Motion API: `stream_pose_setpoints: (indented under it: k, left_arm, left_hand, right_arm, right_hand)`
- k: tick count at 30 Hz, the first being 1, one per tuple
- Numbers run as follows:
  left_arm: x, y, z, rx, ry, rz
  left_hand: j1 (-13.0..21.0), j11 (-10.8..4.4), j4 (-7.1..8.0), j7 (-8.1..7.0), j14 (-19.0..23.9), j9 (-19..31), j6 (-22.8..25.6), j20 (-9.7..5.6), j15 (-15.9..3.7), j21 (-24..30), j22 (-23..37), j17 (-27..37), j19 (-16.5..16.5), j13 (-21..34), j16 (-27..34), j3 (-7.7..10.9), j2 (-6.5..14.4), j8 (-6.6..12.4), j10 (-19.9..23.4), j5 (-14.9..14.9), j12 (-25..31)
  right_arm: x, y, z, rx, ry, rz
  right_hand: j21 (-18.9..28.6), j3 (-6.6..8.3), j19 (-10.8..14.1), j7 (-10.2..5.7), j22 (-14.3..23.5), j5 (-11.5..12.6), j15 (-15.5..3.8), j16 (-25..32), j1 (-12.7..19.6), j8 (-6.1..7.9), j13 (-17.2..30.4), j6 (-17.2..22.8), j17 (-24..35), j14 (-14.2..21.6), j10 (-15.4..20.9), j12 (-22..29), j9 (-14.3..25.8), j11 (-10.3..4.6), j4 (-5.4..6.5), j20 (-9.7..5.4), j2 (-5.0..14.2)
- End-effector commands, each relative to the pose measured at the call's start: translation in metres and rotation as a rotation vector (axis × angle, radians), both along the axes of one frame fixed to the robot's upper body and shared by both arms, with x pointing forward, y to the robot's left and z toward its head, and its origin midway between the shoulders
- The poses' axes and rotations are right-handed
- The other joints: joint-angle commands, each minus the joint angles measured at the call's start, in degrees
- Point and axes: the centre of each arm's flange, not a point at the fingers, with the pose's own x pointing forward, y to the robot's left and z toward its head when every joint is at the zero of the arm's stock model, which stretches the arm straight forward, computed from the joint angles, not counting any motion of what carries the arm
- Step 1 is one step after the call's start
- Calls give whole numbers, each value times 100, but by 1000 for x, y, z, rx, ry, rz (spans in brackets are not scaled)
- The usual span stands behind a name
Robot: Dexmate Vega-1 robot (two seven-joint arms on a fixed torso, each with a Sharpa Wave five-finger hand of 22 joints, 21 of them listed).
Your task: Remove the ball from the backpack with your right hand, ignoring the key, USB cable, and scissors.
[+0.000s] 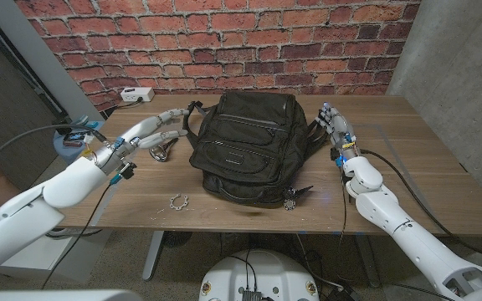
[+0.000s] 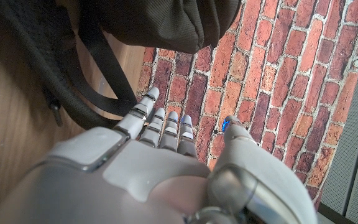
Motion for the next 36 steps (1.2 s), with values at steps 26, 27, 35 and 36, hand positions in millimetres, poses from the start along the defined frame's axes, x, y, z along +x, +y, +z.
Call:
stream_pose_setpoints:
  k: [26,27,35,36]
  left_arm:
    - [-9,-2,-3,387,-210,159]
    - [-9,-2,-3,396,-211,162]
    - [-11,-4,-1,438,-240,171]
    - [-11,-4,-1,444,-244,173]
  left_hand:
    - [316,-167,-21,-163,73,65,-22,3,-108,-50,23,27,119,95,40,-49,-211,-15,111,20,72]
    - [334,-154,14,-218,41,70,-144,5,-91,-76,28,31,94,113,35,-90,-266,-54,56,1,56]
    - [321,-152,63,-198,-133,74,-317,-15,-52,-140,34,37,-22,138,-9,-172,-338,-96,-107,-44,5]
    - [320,-149,66,-195,-160,75,-335,-18,-44,-144,34,37,-31,141,-15,-180,-343,-99,-120,-48,2]
  right_arm:
    - [-1,-3,0,93,9,16]
    - [-1,-2,-1,100,8,16]
    - [-4,-3,-5,116,11,13]
    - [-4,-3,-5,118,11,13]
  right_hand:
    - [34,42,98,62,14,-6,9,53,63,24,28,49,-7,65,42,32,11,104,-51,-116,4]
    - [34,42,98,60,14,-6,10,52,63,25,28,50,-7,63,42,32,11,105,-52,-115,4]
    - [33,44,100,63,15,-3,13,57,64,25,29,56,-6,65,51,34,12,84,-54,-114,7]
    - [32,45,99,61,15,-3,11,57,64,25,30,56,-6,65,54,35,12,97,-54,-113,8]
